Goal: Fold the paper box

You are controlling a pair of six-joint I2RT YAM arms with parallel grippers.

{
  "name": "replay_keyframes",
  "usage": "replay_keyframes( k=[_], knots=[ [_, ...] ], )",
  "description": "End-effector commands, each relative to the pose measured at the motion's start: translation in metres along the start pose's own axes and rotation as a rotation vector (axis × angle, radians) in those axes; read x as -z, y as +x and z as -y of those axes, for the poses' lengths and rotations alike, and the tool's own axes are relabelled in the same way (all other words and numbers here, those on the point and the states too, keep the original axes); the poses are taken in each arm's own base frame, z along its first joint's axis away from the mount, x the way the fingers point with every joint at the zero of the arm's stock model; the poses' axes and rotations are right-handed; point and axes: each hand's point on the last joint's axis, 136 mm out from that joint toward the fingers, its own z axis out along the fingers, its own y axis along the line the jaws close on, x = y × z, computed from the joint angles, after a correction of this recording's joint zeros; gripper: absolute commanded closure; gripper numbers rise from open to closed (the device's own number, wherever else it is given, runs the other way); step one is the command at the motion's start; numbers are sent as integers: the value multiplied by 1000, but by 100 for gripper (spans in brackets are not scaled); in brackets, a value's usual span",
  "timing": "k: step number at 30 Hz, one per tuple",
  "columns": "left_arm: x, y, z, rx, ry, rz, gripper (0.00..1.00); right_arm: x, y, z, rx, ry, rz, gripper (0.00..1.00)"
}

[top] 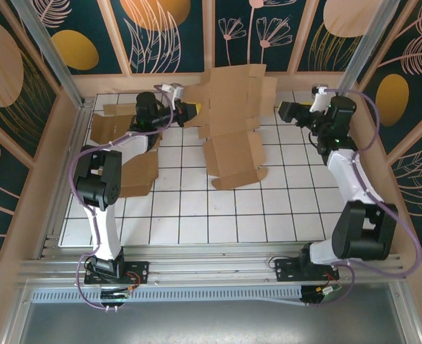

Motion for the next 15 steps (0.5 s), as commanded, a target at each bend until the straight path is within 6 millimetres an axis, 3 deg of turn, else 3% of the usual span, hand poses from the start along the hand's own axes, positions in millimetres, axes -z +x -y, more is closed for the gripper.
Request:
replay_keyframes(
  k=[1, 4, 6, 9, 15],
  knots=[
    [0, 41, -8, -190, -48, -123, 94, 12, -35, -22, 377, 63, 123, 7],
    [-2, 48, 1, -273, -23, -133, 97, 1, -28, -68, 704, -72, 183, 6],
    [-4, 55, 6, -326, -14, -146, 99, -15, -3, -90, 976, -182, 151, 6],
    [-3, 62, 9, -385, -16, -168, 100, -50, 18, -92, 1193, -259, 74, 10],
    [0, 73, 12, -441, -10, -193, 100, -116, 46, -87, 1357, -337, -58, 16]
  ],
)
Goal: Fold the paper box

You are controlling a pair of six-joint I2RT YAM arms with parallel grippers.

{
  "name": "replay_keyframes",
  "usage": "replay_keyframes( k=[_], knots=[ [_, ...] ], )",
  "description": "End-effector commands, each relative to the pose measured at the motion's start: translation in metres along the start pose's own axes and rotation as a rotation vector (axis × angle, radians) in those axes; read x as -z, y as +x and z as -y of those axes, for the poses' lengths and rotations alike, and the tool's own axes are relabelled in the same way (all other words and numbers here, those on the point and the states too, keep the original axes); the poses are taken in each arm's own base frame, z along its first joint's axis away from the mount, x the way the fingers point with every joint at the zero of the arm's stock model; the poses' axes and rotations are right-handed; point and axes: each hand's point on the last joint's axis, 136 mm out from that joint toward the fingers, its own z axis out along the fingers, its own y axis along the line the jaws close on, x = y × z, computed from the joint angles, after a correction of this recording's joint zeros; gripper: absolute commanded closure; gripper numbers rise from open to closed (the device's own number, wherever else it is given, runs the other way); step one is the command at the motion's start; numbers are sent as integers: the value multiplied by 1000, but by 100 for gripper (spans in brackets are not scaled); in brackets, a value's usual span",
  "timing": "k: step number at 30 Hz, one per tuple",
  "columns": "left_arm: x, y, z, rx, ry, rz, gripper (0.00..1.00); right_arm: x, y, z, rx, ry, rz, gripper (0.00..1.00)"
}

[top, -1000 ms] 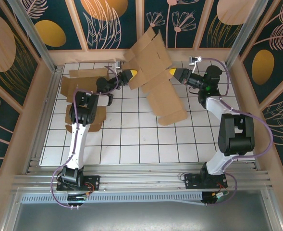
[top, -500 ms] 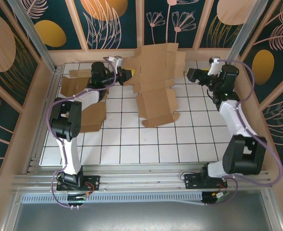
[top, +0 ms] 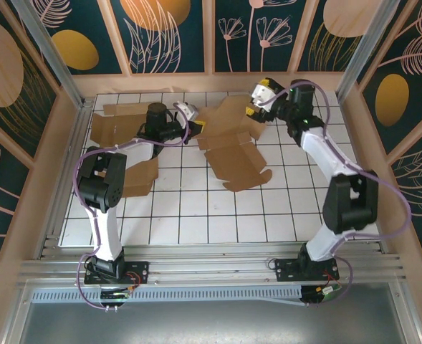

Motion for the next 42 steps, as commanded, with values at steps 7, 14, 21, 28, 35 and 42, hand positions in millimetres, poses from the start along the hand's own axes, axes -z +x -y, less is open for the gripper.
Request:
replay_keyframes(
  k=[7, 14, 21, 28, 35, 42],
  knots=[
    [5, 10, 14, -140, 31, -39, 100, -71, 22, -14, 174, -185, -32, 25],
    [7, 10, 3, -130, -40, -45, 87, -73, 23, -28, 132, -242, -47, 72],
    [32, -21, -1, -41, -168, 52, 40, -64, 1, -33, 100, -171, -163, 88],
    [106, -26, 9, 165, -456, 28, 16, -58, -1, -55, 80, -95, -422, 92],
    [147, -11, 7, 619, -652, -16, 10, -53, 3, -87, 142, -78, -592, 93],
    [118, -14, 31, 320, -416, -104, 15, -49, -3, -97, 210, -56, -621, 93]
  ],
)
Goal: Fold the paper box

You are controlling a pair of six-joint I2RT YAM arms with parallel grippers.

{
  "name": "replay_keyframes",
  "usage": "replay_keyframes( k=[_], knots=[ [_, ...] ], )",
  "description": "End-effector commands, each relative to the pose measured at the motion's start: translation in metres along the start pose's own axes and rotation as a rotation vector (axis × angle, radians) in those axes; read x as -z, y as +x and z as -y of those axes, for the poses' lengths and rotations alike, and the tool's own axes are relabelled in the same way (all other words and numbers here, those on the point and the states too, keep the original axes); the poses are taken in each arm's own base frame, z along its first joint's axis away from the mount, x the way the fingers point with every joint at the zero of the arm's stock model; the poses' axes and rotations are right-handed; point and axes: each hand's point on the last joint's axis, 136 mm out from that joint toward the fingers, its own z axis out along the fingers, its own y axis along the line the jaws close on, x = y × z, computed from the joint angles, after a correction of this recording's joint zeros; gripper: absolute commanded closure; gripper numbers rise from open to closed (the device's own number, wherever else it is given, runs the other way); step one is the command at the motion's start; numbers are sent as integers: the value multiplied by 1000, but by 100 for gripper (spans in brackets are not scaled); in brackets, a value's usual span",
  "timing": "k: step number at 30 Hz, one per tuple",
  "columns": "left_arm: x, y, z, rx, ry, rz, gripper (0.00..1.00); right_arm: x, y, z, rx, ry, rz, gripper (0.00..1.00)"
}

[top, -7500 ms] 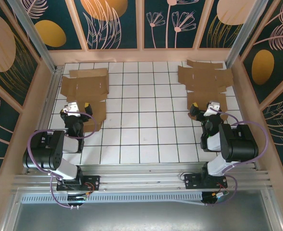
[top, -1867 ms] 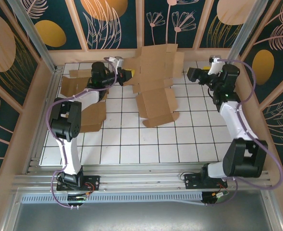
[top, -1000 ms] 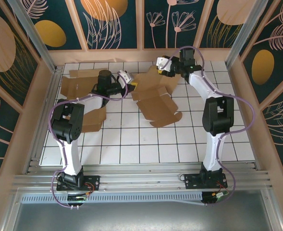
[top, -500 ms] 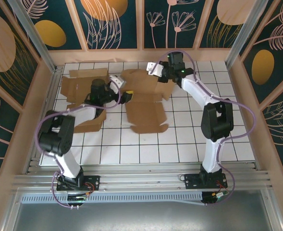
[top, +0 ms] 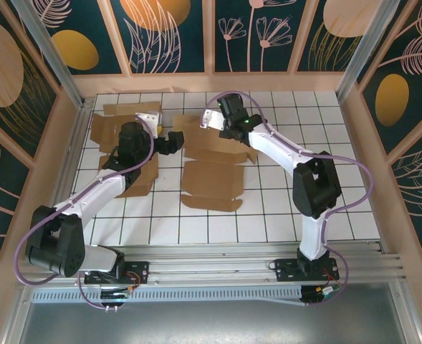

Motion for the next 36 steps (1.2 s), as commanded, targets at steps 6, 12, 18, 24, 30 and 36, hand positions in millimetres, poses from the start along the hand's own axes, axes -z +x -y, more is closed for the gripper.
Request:
replay_keyframes(
  k=[6, 12, 18, 24, 30, 36],
  knots=[
    [-39, 15, 31, -445, 205, 15, 19, 25, 3, 4, 1, 47, -48, 93],
    [-78, -6, 22, -572, 82, 111, 18, 31, 4, 3, 0, 66, -51, 93],
    [-105, -13, 17, -556, 72, 163, 25, 41, -3, 9, -8, 97, -30, 93],
    [-118, -2, 24, -543, 122, 157, 58, 42, -6, 1, -29, 81, -23, 92],
    [-117, 11, 25, -538, 128, 167, 86, 48, -15, -10, -121, 52, 22, 83],
    [-105, 22, 33, -643, 134, 254, 99, 105, -42, -9, -357, -90, 251, 60]
  ],
)
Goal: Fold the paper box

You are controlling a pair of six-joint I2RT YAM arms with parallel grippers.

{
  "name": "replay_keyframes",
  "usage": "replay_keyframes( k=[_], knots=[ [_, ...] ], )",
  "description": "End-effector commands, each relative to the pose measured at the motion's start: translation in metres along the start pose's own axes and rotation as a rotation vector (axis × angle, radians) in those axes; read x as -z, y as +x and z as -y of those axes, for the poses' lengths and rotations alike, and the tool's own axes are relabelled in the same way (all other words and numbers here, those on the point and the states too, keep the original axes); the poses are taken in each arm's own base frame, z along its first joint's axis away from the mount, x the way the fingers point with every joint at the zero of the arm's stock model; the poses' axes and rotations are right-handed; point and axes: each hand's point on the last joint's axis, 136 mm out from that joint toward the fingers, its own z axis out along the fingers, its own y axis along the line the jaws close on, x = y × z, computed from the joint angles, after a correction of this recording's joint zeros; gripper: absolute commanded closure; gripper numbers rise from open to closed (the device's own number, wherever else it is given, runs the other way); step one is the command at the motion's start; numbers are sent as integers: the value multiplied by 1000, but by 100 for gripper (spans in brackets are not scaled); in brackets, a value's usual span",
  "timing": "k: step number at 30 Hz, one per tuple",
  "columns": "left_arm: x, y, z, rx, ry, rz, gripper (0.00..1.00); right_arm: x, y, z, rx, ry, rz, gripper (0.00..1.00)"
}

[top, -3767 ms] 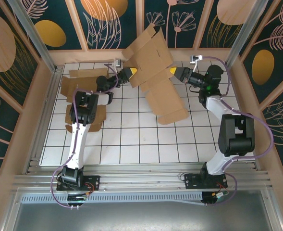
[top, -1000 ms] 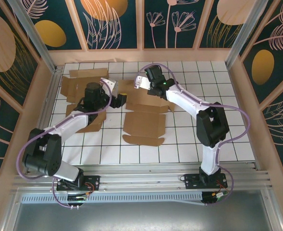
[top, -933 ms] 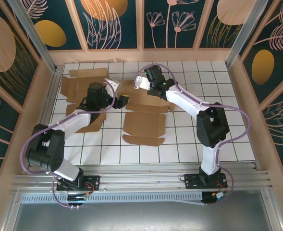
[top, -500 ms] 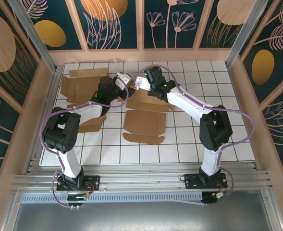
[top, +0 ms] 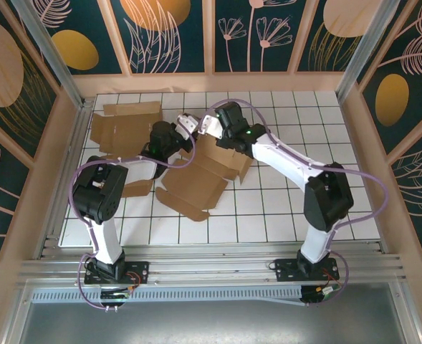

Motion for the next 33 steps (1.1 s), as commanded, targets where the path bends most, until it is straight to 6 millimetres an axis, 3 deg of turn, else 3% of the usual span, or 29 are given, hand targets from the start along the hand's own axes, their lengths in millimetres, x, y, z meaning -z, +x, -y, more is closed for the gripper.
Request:
replay_keyframes(
  k=[1, 3, 5, 6, 9, 11, 16, 19, 21, 33],
  knots=[
    [8, -16, 5, -110, -12, 134, 99, 62, -35, 10, -226, -101, 218, 52],
    [15, -19, 10, -150, -10, 188, 100, 88, -42, 21, -354, -178, 310, 29],
    [19, -20, 12, -170, -16, 229, 100, 104, -45, 38, -496, -242, 372, 17],
    [21, -23, 13, -181, -19, 257, 100, 105, -36, 53, -586, -265, 378, 12],
    [29, -31, 18, -202, -16, 336, 100, 94, -12, 71, -754, -403, 359, 11],
    [31, -33, 21, -215, -6, 365, 100, 82, -3, 71, -841, -535, 336, 12],
    [31, -34, 25, -263, -1, 391, 100, 47, 0, 39, -910, -788, 243, 11],
    [31, -32, 26, -282, 2, 393, 100, 26, 1, 30, -930, -820, 221, 10],
    [29, -32, 27, -281, 9, 398, 100, 15, 1, 28, -950, -832, 216, 15],
    [18, -25, 29, -244, 35, 392, 100, -17, 12, -6, -963, -834, 131, 35]
  ],
)
